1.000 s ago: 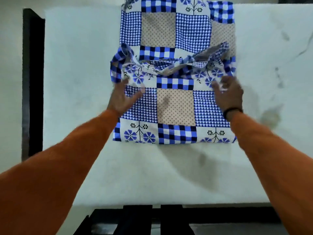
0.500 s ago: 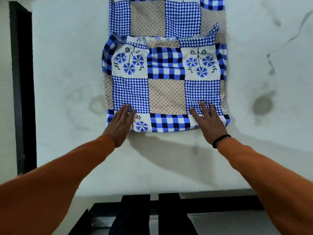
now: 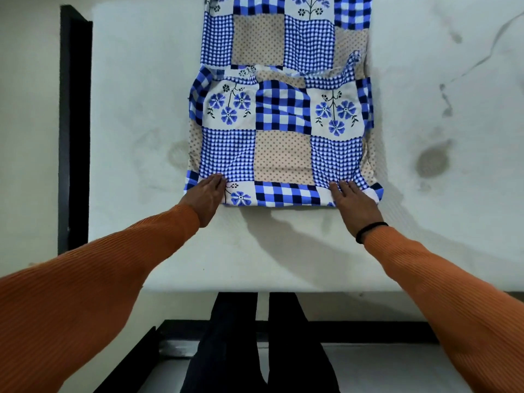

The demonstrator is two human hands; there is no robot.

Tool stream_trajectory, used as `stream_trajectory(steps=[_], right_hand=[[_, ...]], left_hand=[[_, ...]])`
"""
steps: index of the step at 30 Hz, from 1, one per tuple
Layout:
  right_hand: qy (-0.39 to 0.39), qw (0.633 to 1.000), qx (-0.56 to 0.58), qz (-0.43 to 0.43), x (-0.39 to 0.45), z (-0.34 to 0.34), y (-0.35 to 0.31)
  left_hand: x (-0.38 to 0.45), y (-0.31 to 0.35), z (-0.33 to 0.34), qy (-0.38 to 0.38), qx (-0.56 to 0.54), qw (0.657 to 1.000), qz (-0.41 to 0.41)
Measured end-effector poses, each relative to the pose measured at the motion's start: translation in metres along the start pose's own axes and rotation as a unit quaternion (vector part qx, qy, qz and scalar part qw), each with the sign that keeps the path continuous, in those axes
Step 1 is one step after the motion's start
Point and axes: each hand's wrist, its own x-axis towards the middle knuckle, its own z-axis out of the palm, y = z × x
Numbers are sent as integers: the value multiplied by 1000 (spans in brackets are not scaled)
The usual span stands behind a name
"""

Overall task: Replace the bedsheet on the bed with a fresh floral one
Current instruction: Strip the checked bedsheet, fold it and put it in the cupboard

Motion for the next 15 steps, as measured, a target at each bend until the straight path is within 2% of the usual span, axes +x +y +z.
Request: stream_trajectory(steps=[4,9,12,15], right_hand=[[-29,999,-15,-8,-19,-7,-11],[-81,996,-9,-43,-69,15,-26],[-170,982,-9,-82,-108,36,-39],[-294,947,-34,-126,-125,37,-48]], left_hand=[[-26,9,-5,-42,20,999,-5],[-74,31,33,-101,-34,994,11],[-110,58,64,-173,-47,983,42],[-131,72,80,-242,-79,964,82]])
